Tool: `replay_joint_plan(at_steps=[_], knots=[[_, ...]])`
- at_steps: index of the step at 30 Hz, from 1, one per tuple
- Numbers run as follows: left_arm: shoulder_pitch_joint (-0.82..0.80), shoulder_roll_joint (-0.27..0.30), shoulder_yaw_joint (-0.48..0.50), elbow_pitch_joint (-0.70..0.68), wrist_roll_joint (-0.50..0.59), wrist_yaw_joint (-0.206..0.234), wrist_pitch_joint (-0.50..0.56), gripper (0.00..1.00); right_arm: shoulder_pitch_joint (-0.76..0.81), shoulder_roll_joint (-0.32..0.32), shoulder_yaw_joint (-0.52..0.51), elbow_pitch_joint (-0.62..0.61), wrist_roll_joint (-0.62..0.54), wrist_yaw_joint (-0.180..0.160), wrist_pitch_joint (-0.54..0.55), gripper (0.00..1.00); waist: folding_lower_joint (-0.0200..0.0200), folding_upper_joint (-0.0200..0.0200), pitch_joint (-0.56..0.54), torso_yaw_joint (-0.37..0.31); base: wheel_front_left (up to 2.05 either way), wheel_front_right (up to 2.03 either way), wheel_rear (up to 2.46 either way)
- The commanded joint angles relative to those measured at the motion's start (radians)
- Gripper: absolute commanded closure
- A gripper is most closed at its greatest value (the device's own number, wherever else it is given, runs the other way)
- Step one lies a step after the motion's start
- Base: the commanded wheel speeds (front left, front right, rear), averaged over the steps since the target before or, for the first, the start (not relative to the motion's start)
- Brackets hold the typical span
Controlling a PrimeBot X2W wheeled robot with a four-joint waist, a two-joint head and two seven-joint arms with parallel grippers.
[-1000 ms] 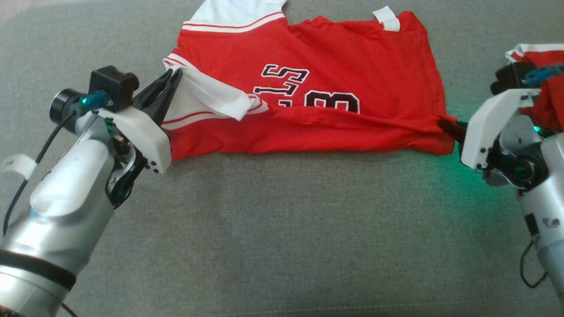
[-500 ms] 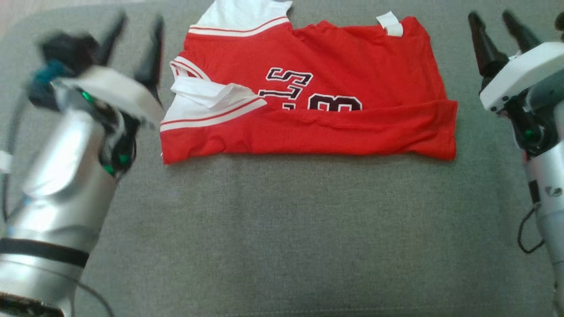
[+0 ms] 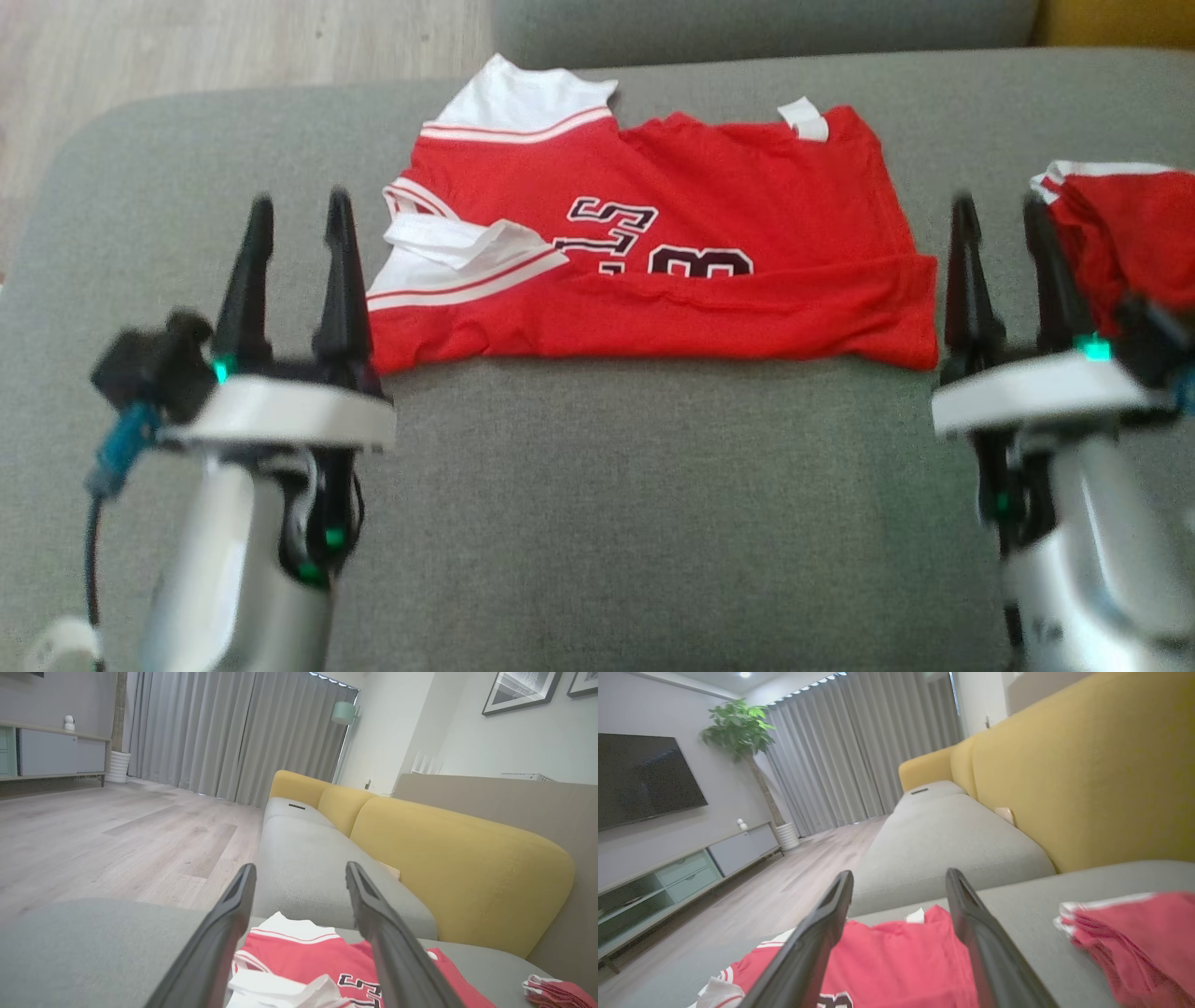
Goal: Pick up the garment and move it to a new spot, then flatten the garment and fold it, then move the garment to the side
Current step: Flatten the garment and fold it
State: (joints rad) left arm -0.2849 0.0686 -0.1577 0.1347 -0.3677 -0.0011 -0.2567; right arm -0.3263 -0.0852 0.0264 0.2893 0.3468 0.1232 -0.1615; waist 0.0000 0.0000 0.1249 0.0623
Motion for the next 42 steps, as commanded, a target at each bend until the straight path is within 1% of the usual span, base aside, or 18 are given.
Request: replay_joint_plan(at_steps=[1,3,5,8,12,14,17,20,26,30,31,36,42], knots=[[-0.012,0.010,0.044,-0.038,0.009,-0.005,-0.005,0.00,0.004,0.010,0.007,-0.045,-0.010,0.008,-0.015,0.00,0.0000,0.0000,-0.013,0.002,0.00,0.00,0.00],[0.056,-0.008,0.050,-0.034,0.049,-0.015,-0.005,0.00,0.088,0.030,-0.018,-0.084,-0.033,0.008,-0.030,0.00,0.0000,0.0000,-0.023,0.003,0.00,0.00,0.00],[0.084,-0.013,0.051,-0.018,0.070,-0.016,-0.005,0.00,0.128,0.034,-0.026,-0.098,-0.014,0.008,-0.032,0.00,0.0000,0.0000,-0.025,0.001,0.00,0.00,0.00],[0.096,-0.016,0.051,0.013,0.093,-0.012,-0.005,0.00,0.156,0.034,-0.012,-0.107,0.018,0.008,-0.038,0.00,0.0000,0.0000,-0.023,-0.007,0.00,0.00,0.00],[0.077,-0.017,0.037,0.091,0.131,0.000,-0.005,0.00,0.154,0.035,0.006,-0.119,0.016,0.008,-0.027,0.00,0.0000,0.0000,-0.009,-0.023,0.00,0.00,0.00],[0.056,-0.017,0.033,0.146,0.159,0.015,-0.005,0.00,0.147,0.035,0.011,-0.127,0.014,0.008,-0.018,0.00,0.0000,0.0000,-0.001,-0.031,0.00,0.00,0.00],[0.018,-0.008,0.037,0.252,0.199,0.054,-0.005,0.00,0.140,0.035,0.015,-0.140,0.013,0.008,-0.008,0.00,0.0000,0.0000,0.013,-0.045,0.00,0.00,0.00],[-0.030,0.003,0.046,0.361,0.214,0.084,-0.002,0.00,0.138,0.035,0.018,-0.154,0.015,0.008,0.000,0.00,0.0000,0.0000,0.027,-0.057,0.00,0.00,0.00],[-0.121,0.034,0.044,0.544,0.230,0.102,0.025,0.00,0.125,0.035,0.023,-0.179,0.009,0.008,0.022,0.00,0.0000,0.0000,0.057,-0.088,0.00,0.00,0.00],[-0.163,0.055,0.035,0.632,0.239,0.099,0.025,0.00,0.093,0.035,0.016,-0.204,-0.010,0.008,0.050,0.00,0.0000,0.0000,0.073,-0.109,0.00,0.00,0.00],[-0.163,0.055,0.035,0.632,0.239,0.099,0.025,0.00,0.093,0.035,0.016,-0.204,-0.010,0.008,0.050,0.00,0.0000,0.0000,0.073,-0.109,0.00,0.00,0.00],[-0.203,0.071,0.022,0.726,0.249,0.101,0.034,0.00,0.074,0.035,0.012,-0.235,-0.023,0.008,0.082,0.00,0.0000,0.0000,0.086,-0.120,0.00,0.00,0.00],[-0.243,0.064,-0.007,0.805,0.252,0.076,0.044,0.00,0.065,0.035,-0.012,-0.270,-0.035,0.008,0.111,0.00,0.0000,0.0000,0.094,-0.120,0.00,0.00,0.00]])
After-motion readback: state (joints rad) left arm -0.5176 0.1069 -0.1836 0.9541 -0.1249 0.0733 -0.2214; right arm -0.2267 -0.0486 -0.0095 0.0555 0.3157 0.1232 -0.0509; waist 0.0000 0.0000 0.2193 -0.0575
